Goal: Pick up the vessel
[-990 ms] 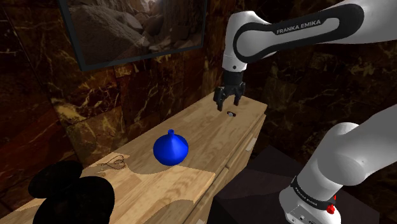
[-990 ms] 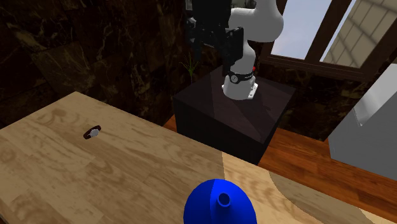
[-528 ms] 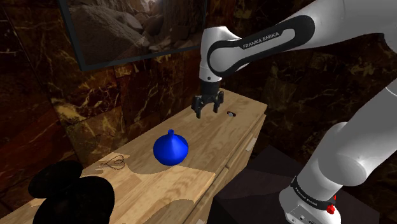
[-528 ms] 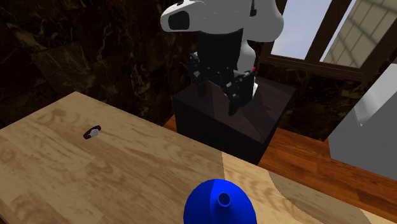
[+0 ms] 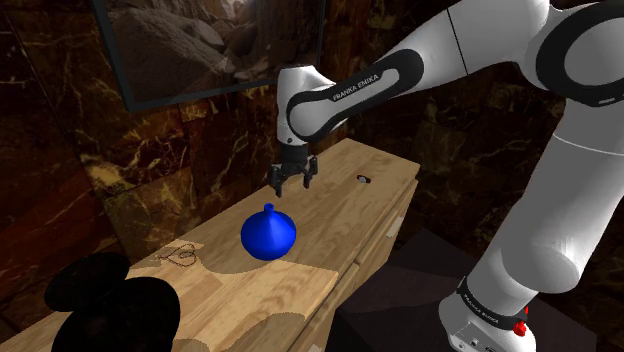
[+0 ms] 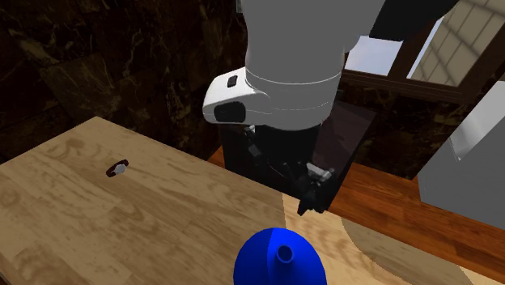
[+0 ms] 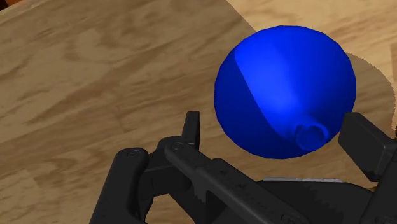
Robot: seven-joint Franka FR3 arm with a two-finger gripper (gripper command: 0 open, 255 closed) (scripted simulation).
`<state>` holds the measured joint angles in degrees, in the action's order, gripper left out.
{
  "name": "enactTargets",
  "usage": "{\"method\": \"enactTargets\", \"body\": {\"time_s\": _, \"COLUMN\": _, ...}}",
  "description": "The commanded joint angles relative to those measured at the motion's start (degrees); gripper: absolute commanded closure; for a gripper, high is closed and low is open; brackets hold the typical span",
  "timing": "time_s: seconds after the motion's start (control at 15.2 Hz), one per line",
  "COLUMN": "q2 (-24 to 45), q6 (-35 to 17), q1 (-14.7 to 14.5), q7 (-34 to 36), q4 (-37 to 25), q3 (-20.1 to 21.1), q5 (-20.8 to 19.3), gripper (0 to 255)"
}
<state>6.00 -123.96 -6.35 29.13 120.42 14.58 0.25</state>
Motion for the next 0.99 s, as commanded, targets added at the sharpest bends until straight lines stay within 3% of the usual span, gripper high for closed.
{"method": "enactTargets", "body": {"time_s": 0.0, "q2": 4.3, "q6": -1.0, "q1": -0.9, "q7": 2.0, "q4": -3.5, "q3": 0.4, "q5": -1.3, "gripper": 0}}
{"method": "enactTargets", "body": {"time_s": 0.33, "q2": 13.7, "q6": -2.1, "q1": -3.2, "q7": 5.4, "q4": -12.0, "q3": 0.3, "q5": -4.3, "gripper": 0}}
{"method": "enactTargets", "body": {"time_s": 0.92, "q2": 17.0, "q6": -6.8, "q1": -3.6, "q7": 6.0, "q4": -10.5, "q3": -0.2, "q5": -5.4, "gripper": 0}}
